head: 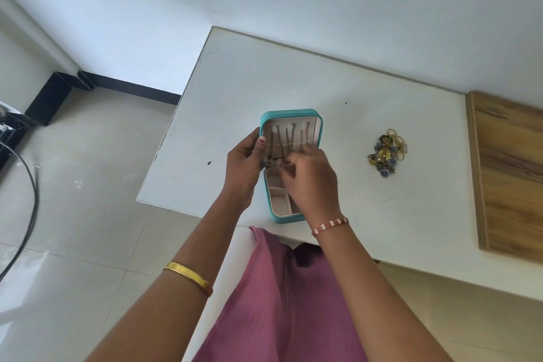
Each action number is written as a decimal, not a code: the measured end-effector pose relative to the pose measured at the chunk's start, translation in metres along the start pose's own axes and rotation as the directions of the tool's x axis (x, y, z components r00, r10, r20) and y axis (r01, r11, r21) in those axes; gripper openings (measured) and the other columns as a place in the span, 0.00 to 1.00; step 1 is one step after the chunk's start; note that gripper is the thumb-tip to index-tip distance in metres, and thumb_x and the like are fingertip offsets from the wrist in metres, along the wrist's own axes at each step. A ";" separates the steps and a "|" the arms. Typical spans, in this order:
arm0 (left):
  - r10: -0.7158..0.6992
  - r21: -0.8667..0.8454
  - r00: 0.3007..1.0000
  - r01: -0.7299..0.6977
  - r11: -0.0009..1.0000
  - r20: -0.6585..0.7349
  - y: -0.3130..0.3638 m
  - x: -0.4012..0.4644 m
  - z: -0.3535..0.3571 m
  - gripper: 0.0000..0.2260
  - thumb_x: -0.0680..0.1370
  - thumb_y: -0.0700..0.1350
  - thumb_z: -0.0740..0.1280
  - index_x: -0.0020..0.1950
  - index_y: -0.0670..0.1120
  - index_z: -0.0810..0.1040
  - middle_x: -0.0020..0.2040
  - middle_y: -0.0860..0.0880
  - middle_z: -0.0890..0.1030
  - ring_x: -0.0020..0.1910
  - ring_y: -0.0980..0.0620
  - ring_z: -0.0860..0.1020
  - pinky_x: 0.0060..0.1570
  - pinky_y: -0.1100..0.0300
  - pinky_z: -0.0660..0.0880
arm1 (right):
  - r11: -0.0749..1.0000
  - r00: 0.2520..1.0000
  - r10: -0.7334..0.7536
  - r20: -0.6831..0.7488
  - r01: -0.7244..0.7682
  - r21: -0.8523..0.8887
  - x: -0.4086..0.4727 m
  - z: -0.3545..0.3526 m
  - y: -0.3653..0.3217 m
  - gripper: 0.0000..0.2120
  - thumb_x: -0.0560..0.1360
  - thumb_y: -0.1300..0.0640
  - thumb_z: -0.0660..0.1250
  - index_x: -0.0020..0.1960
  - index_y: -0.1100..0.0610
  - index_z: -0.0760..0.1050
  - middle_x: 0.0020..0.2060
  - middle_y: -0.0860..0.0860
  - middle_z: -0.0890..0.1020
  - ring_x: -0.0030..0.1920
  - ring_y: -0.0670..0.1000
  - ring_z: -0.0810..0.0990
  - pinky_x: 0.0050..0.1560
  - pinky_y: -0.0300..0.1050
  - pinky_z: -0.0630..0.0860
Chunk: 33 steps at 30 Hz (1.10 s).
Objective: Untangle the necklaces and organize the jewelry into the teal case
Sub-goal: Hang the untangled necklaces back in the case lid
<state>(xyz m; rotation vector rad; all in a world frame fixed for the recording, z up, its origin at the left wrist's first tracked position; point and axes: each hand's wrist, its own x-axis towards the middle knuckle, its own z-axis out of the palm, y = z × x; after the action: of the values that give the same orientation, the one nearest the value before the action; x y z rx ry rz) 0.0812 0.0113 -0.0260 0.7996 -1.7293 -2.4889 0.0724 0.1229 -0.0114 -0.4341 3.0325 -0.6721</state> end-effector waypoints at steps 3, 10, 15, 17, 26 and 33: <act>-0.006 0.014 1.000 0.006 1.000 -0.002 0.001 -0.001 0.000 0.13 0.80 0.41 0.59 0.63 0.46 0.76 0.50 0.51 0.83 0.47 0.57 0.80 0.52 0.57 0.77 | 0.999 0.999 -0.046 0.027 0.046 -0.016 0.005 0.006 -0.005 0.12 0.70 0.52 0.71 0.46 0.61 0.79 0.45 0.57 0.80 0.49 0.58 0.76 0.43 0.47 0.75; -0.026 -0.006 1.000 0.026 1.000 -0.003 0.001 0.000 0.000 0.14 0.80 0.41 0.59 0.64 0.43 0.75 0.55 0.45 0.80 0.51 0.53 0.78 0.56 0.53 0.75 | 1.000 0.999 0.001 -0.041 -0.001 0.003 0.009 0.017 -0.015 0.10 0.73 0.53 0.68 0.46 0.60 0.79 0.42 0.57 0.82 0.44 0.58 0.79 0.42 0.47 0.76; -0.032 0.000 1.000 0.032 1.000 0.000 0.001 0.001 -0.001 0.15 0.80 0.42 0.59 0.66 0.42 0.74 0.57 0.43 0.80 0.53 0.49 0.78 0.57 0.51 0.76 | 0.971 0.984 0.163 0.077 -0.174 0.166 0.013 0.012 -0.010 0.09 0.72 0.54 0.67 0.47 0.58 0.80 0.43 0.55 0.84 0.44 0.56 0.80 0.43 0.47 0.78; -0.027 -0.004 1.000 0.027 1.000 0.004 0.001 0.000 -0.001 0.15 0.80 0.42 0.59 0.66 0.42 0.73 0.56 0.43 0.80 0.51 0.49 0.78 0.56 0.51 0.77 | 0.970 0.984 0.171 0.049 -0.176 0.167 0.013 0.008 -0.004 0.08 0.71 0.58 0.68 0.50 0.57 0.81 0.44 0.55 0.84 0.46 0.56 0.80 0.44 0.48 0.79; -0.006 -0.036 1.000 0.007 0.999 0.023 0.002 0.001 0.001 0.15 0.80 0.42 0.59 0.66 0.43 0.73 0.49 0.51 0.81 0.44 0.60 0.81 0.48 0.60 0.79 | 0.988 0.988 0.117 -0.098 -0.106 0.117 -0.004 -0.001 0.018 0.08 0.72 0.61 0.69 0.51 0.59 0.81 0.45 0.55 0.82 0.47 0.56 0.77 0.42 0.41 0.73; -0.003 -0.021 1.000 0.003 1.000 0.024 0.001 -0.001 0.002 0.13 0.80 0.42 0.59 0.63 0.46 0.75 0.47 0.52 0.82 0.44 0.59 0.81 0.47 0.59 0.79 | 0.997 0.995 -0.063 -0.077 0.059 -0.047 -0.010 0.008 0.009 0.07 0.65 0.59 0.75 0.40 0.60 0.81 0.38 0.56 0.80 0.41 0.59 0.78 0.38 0.45 0.76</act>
<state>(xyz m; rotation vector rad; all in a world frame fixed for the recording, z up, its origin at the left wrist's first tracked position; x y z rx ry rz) 0.0808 0.0125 -0.0240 0.7744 -1.7071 -2.5245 0.0806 0.1298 -0.0226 -0.5151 3.1256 -0.6397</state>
